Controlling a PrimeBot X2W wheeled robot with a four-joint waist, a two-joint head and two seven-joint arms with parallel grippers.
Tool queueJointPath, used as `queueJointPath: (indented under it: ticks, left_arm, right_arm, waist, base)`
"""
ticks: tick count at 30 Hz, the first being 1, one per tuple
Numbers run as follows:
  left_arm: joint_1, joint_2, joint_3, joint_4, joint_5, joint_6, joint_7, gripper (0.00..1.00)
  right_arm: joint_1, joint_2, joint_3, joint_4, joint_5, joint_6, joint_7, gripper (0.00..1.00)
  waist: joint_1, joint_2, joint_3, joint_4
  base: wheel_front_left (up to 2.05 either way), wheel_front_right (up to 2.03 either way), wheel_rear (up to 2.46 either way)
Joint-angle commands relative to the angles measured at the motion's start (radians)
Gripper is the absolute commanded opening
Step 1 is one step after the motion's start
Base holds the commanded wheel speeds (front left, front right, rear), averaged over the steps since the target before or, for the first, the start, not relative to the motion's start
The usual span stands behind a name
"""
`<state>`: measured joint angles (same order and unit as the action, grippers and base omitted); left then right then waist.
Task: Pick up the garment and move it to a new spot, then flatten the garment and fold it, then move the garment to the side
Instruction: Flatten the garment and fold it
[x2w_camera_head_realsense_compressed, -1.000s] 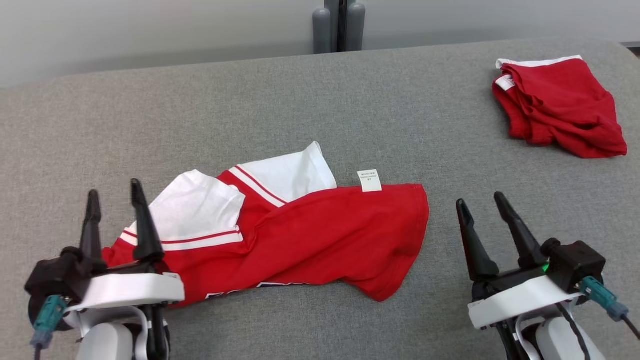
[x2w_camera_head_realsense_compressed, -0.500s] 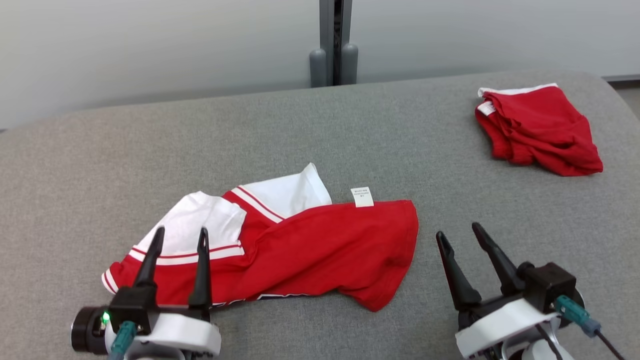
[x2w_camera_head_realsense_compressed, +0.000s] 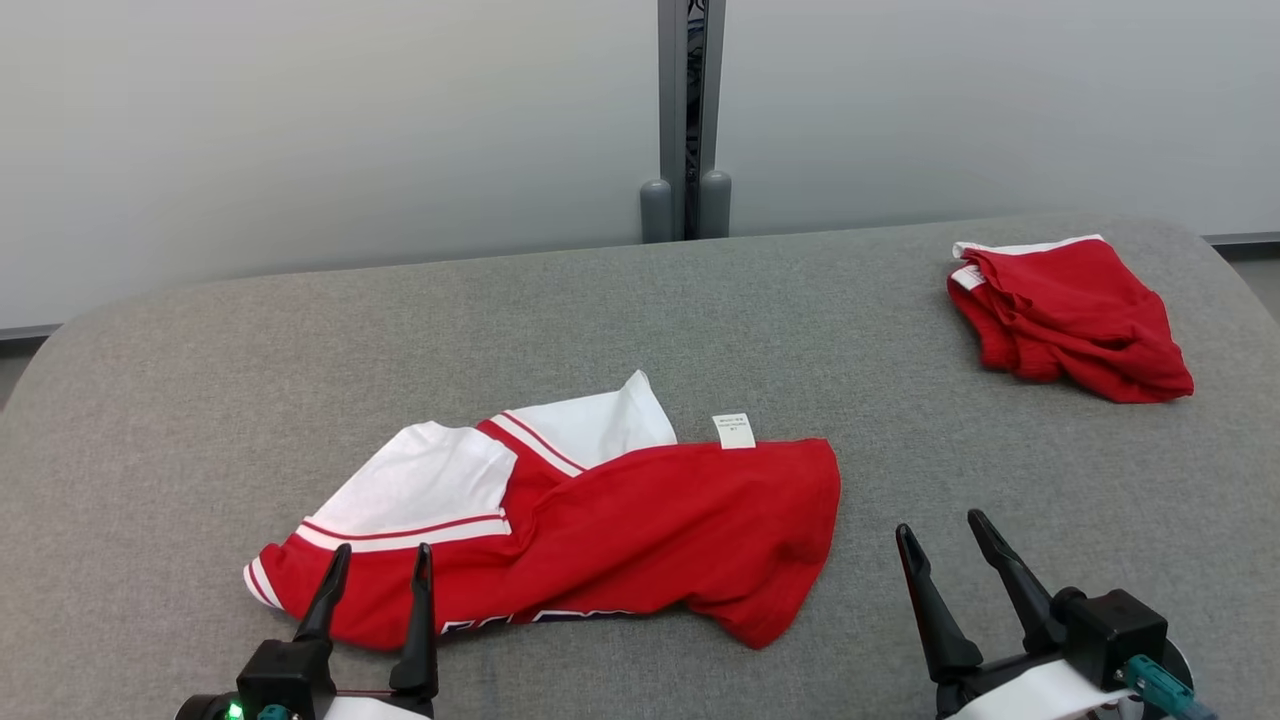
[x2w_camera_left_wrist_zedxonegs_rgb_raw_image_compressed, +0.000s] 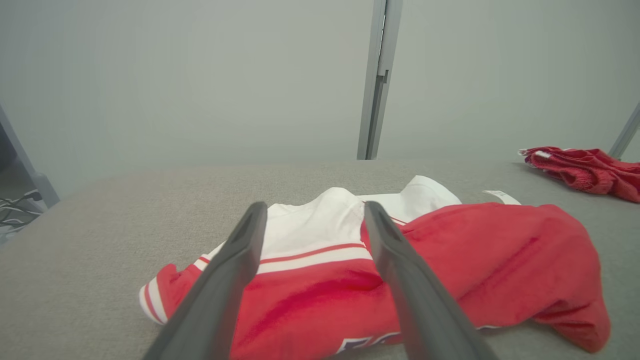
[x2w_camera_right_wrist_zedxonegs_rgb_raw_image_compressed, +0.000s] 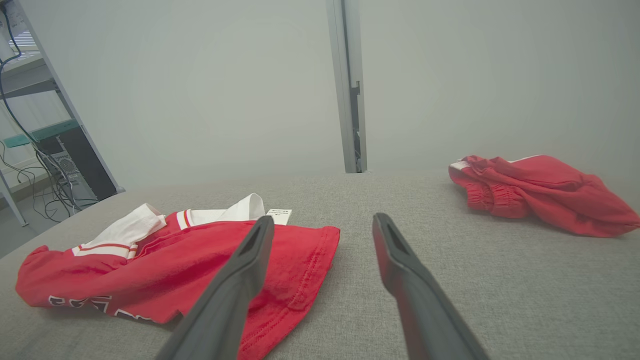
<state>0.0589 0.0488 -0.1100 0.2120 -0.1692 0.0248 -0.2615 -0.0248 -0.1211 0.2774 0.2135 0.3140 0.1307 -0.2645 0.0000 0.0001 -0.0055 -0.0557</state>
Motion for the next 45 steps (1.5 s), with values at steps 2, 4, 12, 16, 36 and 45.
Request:
queueJointPath:
  ticks: [2, 4, 12, 16, 36, 45]
  left_arm:
    - [0.012, 0.003, -0.002, 0.003, -0.006, 0.003, -0.004, 1.0]
    - [0.015, 0.004, -0.004, 0.004, -0.006, 0.004, -0.004, 1.0]
    - [0.008, 0.004, 0.006, 0.006, 0.008, 0.003, -0.004, 1.0]
    - [-0.001, 0.004, 0.013, 0.01, 0.016, -0.003, -0.004, 1.0]
    - [-0.484, 0.04, -0.017, 0.35, 0.105, -0.04, 0.07, 1.0]
    - [-0.798, 0.051, -0.048, 0.597, 0.13, -0.039, 0.279, 1.0]
  right_arm:
    - [0.015, 0.004, -0.005, 0.0, -0.007, 0.0, -0.001, 1.0]
    - [0.016, 0.004, -0.006, 0.004, -0.008, 0.0, -0.001, 1.0]
    - [0.019, 0.004, -0.007, 0.007, -0.003, 0.0, -0.001, 1.0]
    - [0.02, 0.003, -0.009, 0.007, -0.001, 0.0, -0.001, 1.0]
    - [-0.08, -0.03, 0.006, -0.028, -0.013, 0.0, -0.001, 1.0]
    - [-0.157, -0.045, 0.01, -0.044, -0.011, 0.0, -0.001, 1.0]
  waist:
    - [0.0, -0.0001, -0.006, 0.004]
    - [0.0, -0.0001, -0.008, 0.005]
    - [0.0, -0.0001, -0.013, 0.004]
    - [0.0, -0.0001, -0.012, 0.003]
    - [0.0, -0.0001, 0.185, 0.007]
    - [0.0, -0.0001, 0.333, -0.013]
  base:
    - [0.0, 0.0, 0.0]
    - [0.0, 0.0, 0.0]
    - [0.0, 0.0, 0.0]
    - [0.0, 0.0, 0.0]
    - [0.0, 0.0, 0.0]
    - [0.0, 0.0, 0.0]
